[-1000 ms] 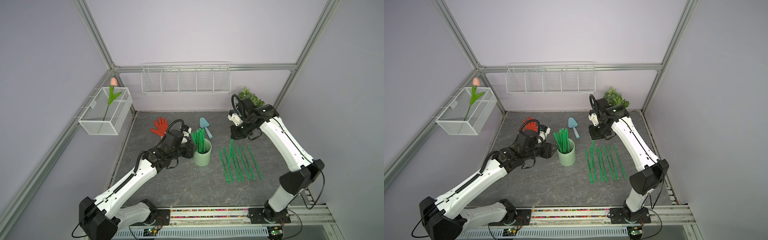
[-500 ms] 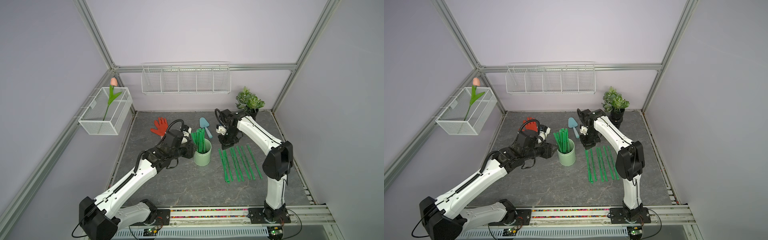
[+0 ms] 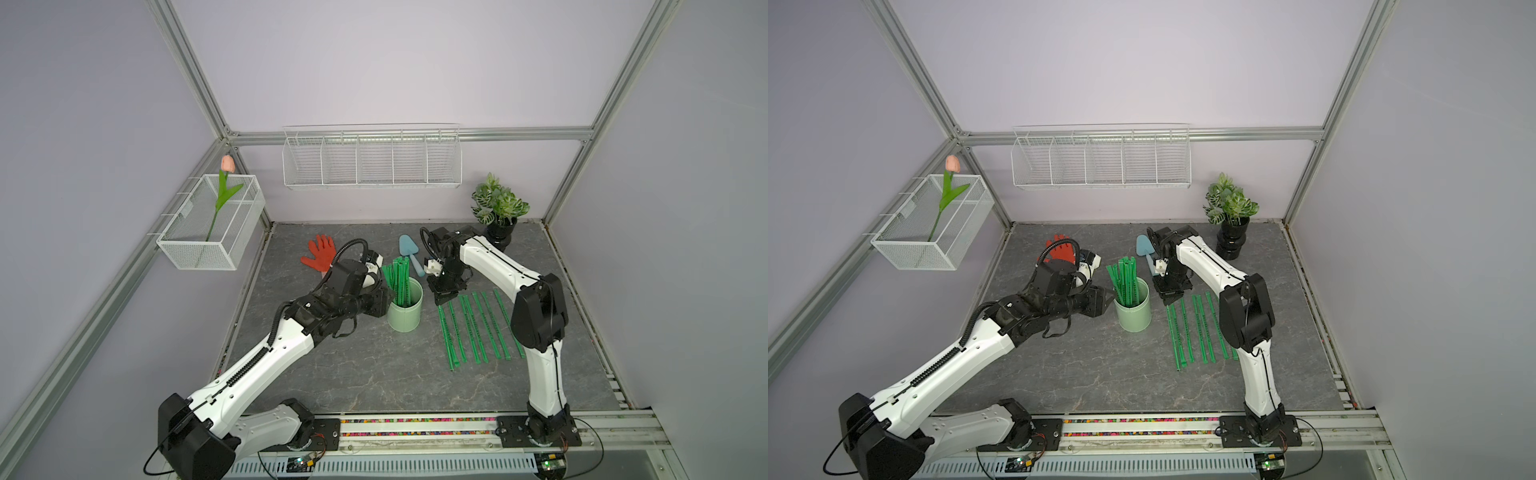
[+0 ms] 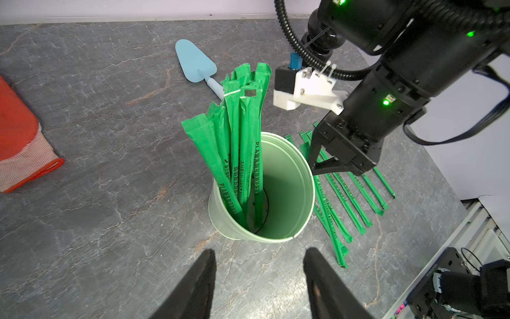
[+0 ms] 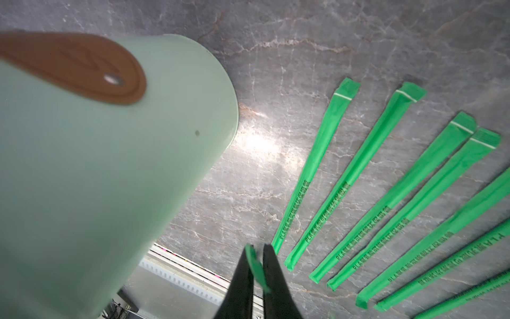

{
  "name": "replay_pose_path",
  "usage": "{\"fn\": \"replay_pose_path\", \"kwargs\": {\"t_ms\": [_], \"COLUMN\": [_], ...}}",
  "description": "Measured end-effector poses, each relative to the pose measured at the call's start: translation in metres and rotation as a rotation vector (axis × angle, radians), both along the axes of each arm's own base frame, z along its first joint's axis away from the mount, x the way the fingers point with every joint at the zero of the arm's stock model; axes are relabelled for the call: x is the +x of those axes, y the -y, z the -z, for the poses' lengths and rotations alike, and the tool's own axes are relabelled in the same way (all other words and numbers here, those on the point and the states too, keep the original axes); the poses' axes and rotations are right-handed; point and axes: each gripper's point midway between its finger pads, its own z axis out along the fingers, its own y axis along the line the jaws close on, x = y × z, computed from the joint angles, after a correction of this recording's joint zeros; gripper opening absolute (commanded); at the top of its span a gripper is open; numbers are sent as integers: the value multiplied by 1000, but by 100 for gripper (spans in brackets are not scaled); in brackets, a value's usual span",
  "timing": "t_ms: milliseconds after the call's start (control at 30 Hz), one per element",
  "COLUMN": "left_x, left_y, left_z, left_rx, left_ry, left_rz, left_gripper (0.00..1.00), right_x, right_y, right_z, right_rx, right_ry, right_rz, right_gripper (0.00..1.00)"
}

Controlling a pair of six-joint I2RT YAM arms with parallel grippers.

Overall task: Take the straws out of the storage container
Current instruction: Place the straw at the center of the board.

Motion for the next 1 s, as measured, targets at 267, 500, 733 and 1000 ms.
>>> {"fn": "replay_pose_path", "kwargs": {"t_ms": [267,500,733,1000], "left_x": [0,0,0,0], "left_y": [0,0,0,0], "left_z": [3,3,4,5], "left_rx": [6,7,10,13], "left_ry": [-7,-8,-12,-16], "left_rz": [0,0,0,0], "left_gripper": [55,55,55,55], "right_x": [11,21,29,35], "right_y": [-9,-10,-8,-6], "right_z": [27,38,53,56], "right_rx": [6,23,29,35], "right_ry": [-40,-49,-72,-66], "right_rz": [19,52,84,106], "right_gripper": [11,11,11,15]}}
